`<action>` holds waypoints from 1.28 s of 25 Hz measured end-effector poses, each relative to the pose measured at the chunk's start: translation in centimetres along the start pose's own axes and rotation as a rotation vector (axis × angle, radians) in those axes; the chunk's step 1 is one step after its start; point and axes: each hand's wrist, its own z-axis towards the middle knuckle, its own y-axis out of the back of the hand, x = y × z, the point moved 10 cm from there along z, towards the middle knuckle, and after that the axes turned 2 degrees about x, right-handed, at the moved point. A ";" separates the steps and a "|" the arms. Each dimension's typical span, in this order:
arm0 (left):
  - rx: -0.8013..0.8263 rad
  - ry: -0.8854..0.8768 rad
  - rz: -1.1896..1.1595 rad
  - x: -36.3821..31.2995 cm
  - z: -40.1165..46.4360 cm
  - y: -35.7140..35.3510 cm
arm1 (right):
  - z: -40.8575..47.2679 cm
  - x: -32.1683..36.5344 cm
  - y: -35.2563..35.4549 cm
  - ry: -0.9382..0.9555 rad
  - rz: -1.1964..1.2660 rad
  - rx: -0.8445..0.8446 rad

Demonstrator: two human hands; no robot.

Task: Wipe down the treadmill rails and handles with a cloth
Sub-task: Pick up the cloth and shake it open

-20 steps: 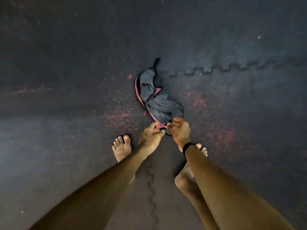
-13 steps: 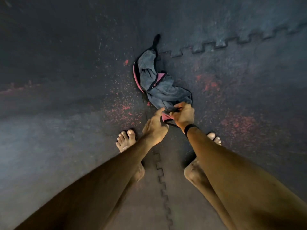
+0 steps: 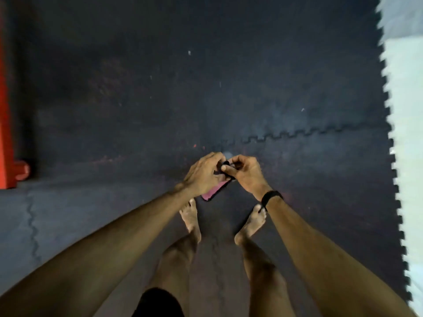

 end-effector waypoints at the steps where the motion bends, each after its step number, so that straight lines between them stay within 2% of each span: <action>1: -0.036 -0.029 -0.045 -2.5 -0.9 2.1 | -1.3 3.4 1.1 0.043 -0.021 0.022; 5: -0.169 -0.136 -0.175 -14.1 -6.5 11.8 | -9.9 19.2 6.6 0.246 -0.127 0.074; 8: -0.259 -0.261 -0.175 -22.7 -10.6 19.2 | -16.2 28.5 10.2 0.364 -0.279 0.047; 12: -0.318 -0.428 -0.079 -32.7 -14.7 27.6 | -22.9 38.5 15.6 0.541 -0.394 -0.196; 16: -0.467 -0.562 -0.062 -41.6 -18.9 35.6 | -29.6 47.8 20.6 0.726 -0.512 -0.482; 18: -0.532 -0.620 -0.073 -45.6 -20.7 38.4 | -32.1 51.2 22.1 0.783 -0.585 -0.570; 23: -0.685 -0.731 -0.109 -53.8 -24.5 43.0 | -36.6 54.6 25.6 0.904 -0.511 -0.768; 25: -0.766 -0.751 -0.118 -56.1 -25.9 44.8 | -35.7 52.9 25.9 0.817 -0.622 -0.771; 27: -0.836 -0.712 -0.136 -56.4 -26.3 46.5 | -34.1 49.8 27.7 0.694 -0.614 -0.813; 30: -0.880 -0.572 -0.194 -54.2 -25.3 49.1 | -33.8 46.6 33.1 0.565 -0.440 -0.897; 32: -0.876 -0.491 -0.286 -52.2 -24.3 50.5 | -34.5 46.8 35.2 0.554 -0.378 -0.892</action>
